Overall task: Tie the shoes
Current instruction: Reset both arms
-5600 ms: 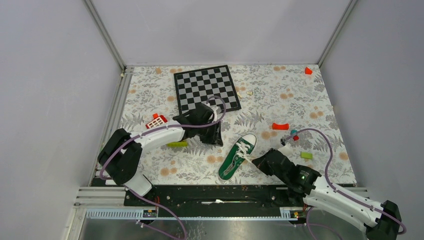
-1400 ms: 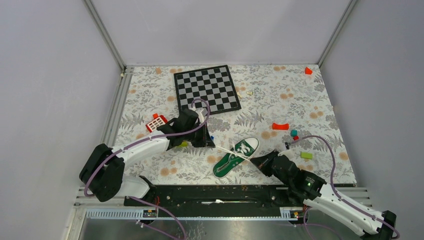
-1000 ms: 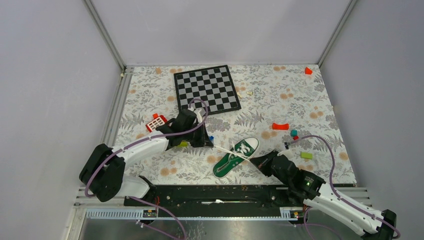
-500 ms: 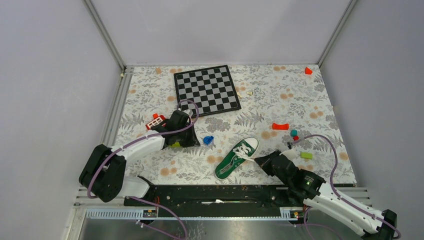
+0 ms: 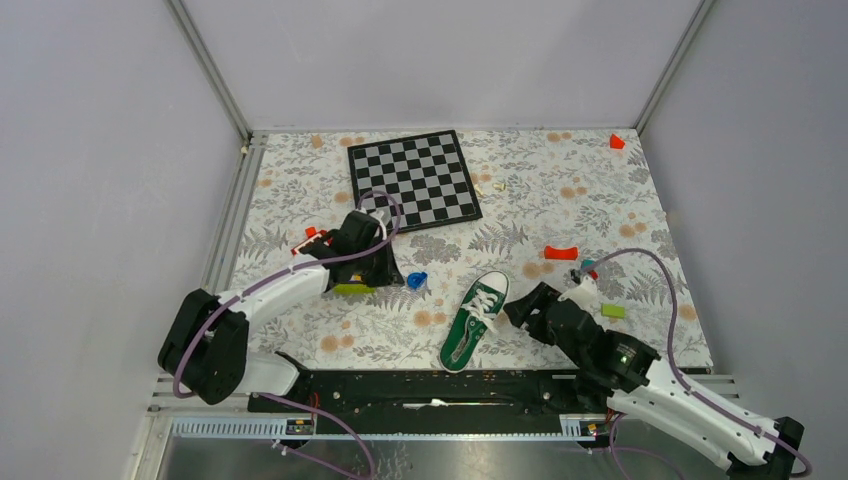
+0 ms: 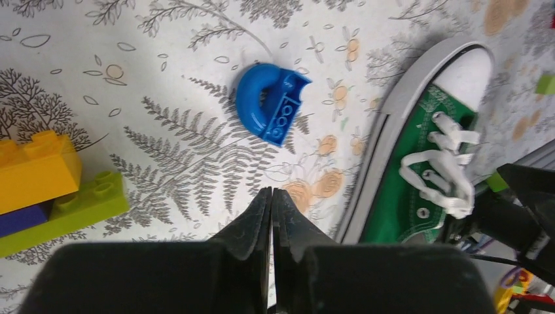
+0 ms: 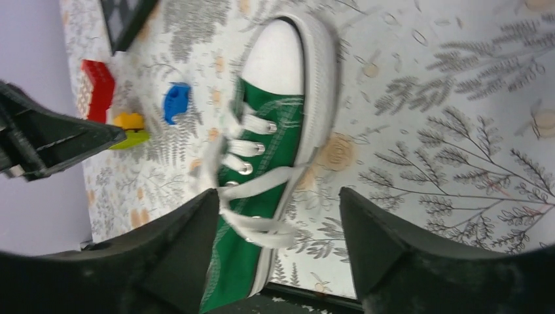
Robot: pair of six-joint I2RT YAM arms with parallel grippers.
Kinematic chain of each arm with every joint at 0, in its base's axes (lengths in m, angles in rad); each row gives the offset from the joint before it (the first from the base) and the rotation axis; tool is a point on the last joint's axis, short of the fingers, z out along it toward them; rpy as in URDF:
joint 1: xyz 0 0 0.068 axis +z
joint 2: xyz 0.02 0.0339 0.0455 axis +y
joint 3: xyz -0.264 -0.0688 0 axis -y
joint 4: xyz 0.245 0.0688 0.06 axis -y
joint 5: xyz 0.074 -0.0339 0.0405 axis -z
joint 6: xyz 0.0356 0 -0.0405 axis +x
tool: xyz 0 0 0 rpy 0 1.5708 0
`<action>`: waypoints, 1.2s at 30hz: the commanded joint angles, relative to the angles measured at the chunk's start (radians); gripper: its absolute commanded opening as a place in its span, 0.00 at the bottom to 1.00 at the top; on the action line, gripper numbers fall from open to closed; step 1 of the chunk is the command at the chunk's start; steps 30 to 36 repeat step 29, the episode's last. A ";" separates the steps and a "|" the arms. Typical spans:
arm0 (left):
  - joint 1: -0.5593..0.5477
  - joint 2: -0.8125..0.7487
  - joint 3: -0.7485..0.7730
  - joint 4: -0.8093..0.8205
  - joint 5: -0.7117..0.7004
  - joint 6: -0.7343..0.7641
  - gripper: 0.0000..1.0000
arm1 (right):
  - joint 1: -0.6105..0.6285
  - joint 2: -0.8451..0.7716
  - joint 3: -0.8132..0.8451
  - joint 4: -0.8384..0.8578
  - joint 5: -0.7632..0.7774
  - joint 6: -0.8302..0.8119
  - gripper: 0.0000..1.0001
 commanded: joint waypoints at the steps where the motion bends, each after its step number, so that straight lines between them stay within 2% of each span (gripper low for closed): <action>1: -0.004 -0.033 0.124 -0.058 0.028 0.047 0.12 | -0.005 0.024 0.156 0.017 0.067 -0.186 0.79; 2: -0.004 -0.043 0.149 -0.082 0.024 0.054 0.17 | -0.005 0.041 0.199 0.002 0.078 -0.228 0.82; 4: -0.009 -0.070 0.212 -0.141 -0.006 0.076 0.28 | -0.005 0.099 0.321 -0.056 0.122 -0.349 0.98; 7: -0.012 -0.138 0.305 -0.222 -0.067 0.111 0.41 | -0.005 0.205 0.554 -0.214 0.249 -0.505 1.00; 10: -0.015 -0.209 0.349 -0.255 -0.122 0.119 0.50 | -0.005 0.318 0.744 -0.388 0.425 -0.582 0.99; 11: -0.015 -0.232 0.359 -0.264 -0.145 0.121 0.52 | -0.005 0.344 0.792 -0.418 0.438 -0.636 1.00; 14: -0.015 -0.292 0.375 -0.299 -0.226 0.119 0.55 | -0.005 0.411 0.888 -0.460 0.442 -0.770 1.00; 16: -0.013 -0.343 0.369 -0.306 -0.294 0.121 0.55 | -0.005 0.455 0.936 -0.511 0.472 -0.772 1.00; 19: -0.013 -0.426 0.361 -0.325 -0.362 0.106 0.66 | -0.005 0.514 0.981 -0.587 0.484 -0.716 1.00; 25: -0.013 -0.555 0.329 -0.377 -0.413 0.134 0.75 | -0.005 0.530 0.938 -0.605 0.442 -0.649 1.00; 29: -0.013 -0.608 0.303 -0.392 -0.440 0.143 0.78 | -0.005 0.486 0.891 -0.604 0.447 -0.622 0.99; 36: -0.013 -0.608 0.303 -0.392 -0.440 0.143 0.78 | -0.005 0.486 0.891 -0.604 0.447 -0.622 0.99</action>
